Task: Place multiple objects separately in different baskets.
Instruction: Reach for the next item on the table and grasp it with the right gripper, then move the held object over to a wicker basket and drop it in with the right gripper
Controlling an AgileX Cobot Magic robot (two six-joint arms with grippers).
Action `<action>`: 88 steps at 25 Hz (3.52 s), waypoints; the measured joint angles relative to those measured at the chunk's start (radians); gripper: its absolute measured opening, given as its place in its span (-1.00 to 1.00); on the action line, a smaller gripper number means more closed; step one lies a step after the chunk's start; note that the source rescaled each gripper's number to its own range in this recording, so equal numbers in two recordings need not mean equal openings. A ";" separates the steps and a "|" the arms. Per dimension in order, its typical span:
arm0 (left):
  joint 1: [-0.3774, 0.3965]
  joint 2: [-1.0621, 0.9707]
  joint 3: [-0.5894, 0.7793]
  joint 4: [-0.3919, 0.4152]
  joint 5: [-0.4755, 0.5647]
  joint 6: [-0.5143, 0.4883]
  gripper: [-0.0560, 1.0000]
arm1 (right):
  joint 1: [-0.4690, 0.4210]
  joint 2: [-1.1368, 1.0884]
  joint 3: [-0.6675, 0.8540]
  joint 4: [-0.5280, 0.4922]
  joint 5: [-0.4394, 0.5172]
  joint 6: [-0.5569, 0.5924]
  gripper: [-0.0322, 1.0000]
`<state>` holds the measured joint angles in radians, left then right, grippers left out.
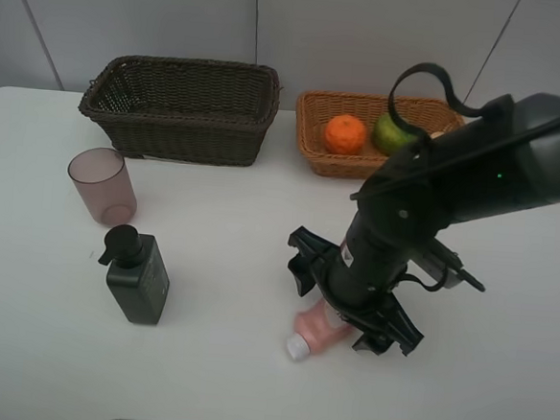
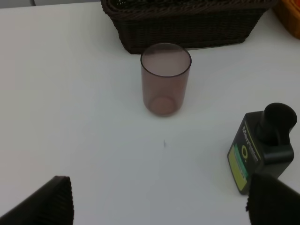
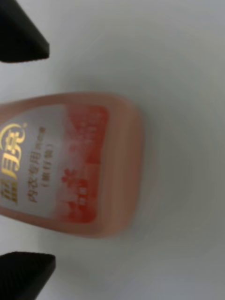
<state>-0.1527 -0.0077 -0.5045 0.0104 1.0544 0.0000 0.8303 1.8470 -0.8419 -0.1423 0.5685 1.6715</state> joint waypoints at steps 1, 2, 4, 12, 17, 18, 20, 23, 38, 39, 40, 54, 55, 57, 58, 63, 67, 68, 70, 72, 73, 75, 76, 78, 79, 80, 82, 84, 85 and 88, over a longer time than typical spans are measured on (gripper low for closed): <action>0.000 0.000 0.000 0.000 0.000 0.000 0.91 | 0.000 0.007 0.000 0.000 0.001 0.000 0.36; 0.000 0.000 0.000 0.000 0.000 0.000 0.91 | 0.000 0.010 0.000 0.000 0.001 0.000 0.32; 0.000 0.000 0.000 0.000 0.000 0.000 0.91 | 0.000 0.014 0.000 0.003 0.001 0.000 0.28; 0.000 0.000 0.000 0.000 0.000 0.000 0.91 | 0.000 0.014 0.000 0.003 -0.016 0.000 -0.77; 0.000 0.000 0.000 0.000 0.000 0.000 0.91 | 0.000 0.014 0.000 0.004 -0.018 0.000 -0.92; 0.000 0.000 0.000 0.000 0.000 0.000 0.91 | 0.000 0.014 0.000 0.004 -0.018 0.000 -0.92; 0.000 0.000 0.000 0.000 0.000 0.000 0.91 | 0.000 0.014 0.000 0.004 -0.018 0.000 -0.92; 0.000 0.000 0.000 0.000 0.000 0.000 0.91 | 0.000 0.014 0.000 0.004 -0.018 0.000 -0.92; 0.000 0.000 0.000 0.000 0.000 0.000 0.91 | 0.000 0.001 0.000 0.006 -0.012 -0.001 -0.92; 0.000 0.000 0.000 0.000 0.000 0.000 0.91 | 0.000 -0.007 0.000 0.009 -0.012 -0.008 -0.92; 0.000 0.000 0.000 0.000 0.000 0.000 0.91 | 0.000 -0.020 0.000 0.012 -0.012 -0.018 -0.92; 0.000 0.000 0.000 0.000 0.000 0.000 0.91 | -0.105 -0.150 -0.224 0.136 0.338 -0.939 -0.92; 0.000 0.000 0.000 0.000 0.000 0.000 0.91 | -0.111 -0.150 -0.253 0.142 0.376 -1.034 -0.92; 0.000 0.000 0.000 0.000 0.000 0.000 0.91 | -0.114 -0.151 -0.300 0.142 0.436 -1.183 -0.92; 0.000 0.000 0.000 0.000 0.000 0.000 0.91 | -0.114 -0.151 -0.324 0.142 0.457 -1.249 -0.92; 0.000 0.000 0.000 0.000 0.000 0.000 0.91 | -0.114 -0.125 -0.452 0.142 0.491 -1.412 -0.92; 0.000 0.000 0.000 0.000 0.000 0.000 0.91 | -0.114 -0.050 -0.582 0.142 0.512 -1.474 -0.92; 0.000 0.000 0.000 0.000 0.000 0.000 0.91 | -0.114 -0.029 -0.620 0.136 0.516 -1.485 -0.92; 0.000 0.000 0.000 0.000 0.000 0.000 0.91 | -0.114 0.021 -0.698 0.133 0.520 -1.496 -0.92; 0.000 0.000 0.000 0.000 0.000 0.000 0.91 | -0.114 0.068 -0.787 0.133 0.522 -1.518 -0.92; 0.000 0.000 0.000 0.000 0.000 0.000 0.91 | -0.114 0.094 -0.832 0.133 0.522 -1.532 -0.92; 0.000 0.000 0.000 0.000 0.000 0.000 0.91 | -0.115 0.139 -0.913 0.133 0.522 -1.557 -0.93; 0.000 0.000 0.000 0.000 0.000 0.000 0.91 | -0.116 0.162 -0.954 0.133 0.517 -1.566 -0.93; 0.000 0.000 0.000 0.000 0.000 0.000 0.91 | -0.125 0.202 -1.019 0.133 0.492 -1.576 -0.93; 0.000 0.000 0.000 0.000 0.000 0.000 0.91 | -0.128 0.215 -1.046 0.130 0.476 -1.576 -0.93; 0.000 0.000 0.000 0.000 0.000 0.000 0.91 | -0.133 0.229 -1.065 0.123 0.449 -1.578 -0.93; 0.000 0.000 0.000 0.000 0.000 0.000 0.91 | -0.141 0.243 -1.077 0.099 0.379 -1.579 -0.93; 0.000 0.000 0.000 0.000 0.000 0.000 0.91 | -0.148 0.252 -1.077 0.074 0.294 -1.579 -0.93; 0.000 0.000 0.000 0.000 0.000 0.000 0.91 | -0.153 0.257 -1.078 0.060 0.247 -1.579 -0.93; 0.000 0.000 0.000 0.000 0.000 0.000 0.91 | -0.163 0.268 -1.082 0.051 0.117 -1.579 -0.93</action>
<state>-0.1527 -0.0077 -0.5045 0.0104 1.0544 0.0000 0.6676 2.1149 -1.9234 -0.0910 0.6854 0.0928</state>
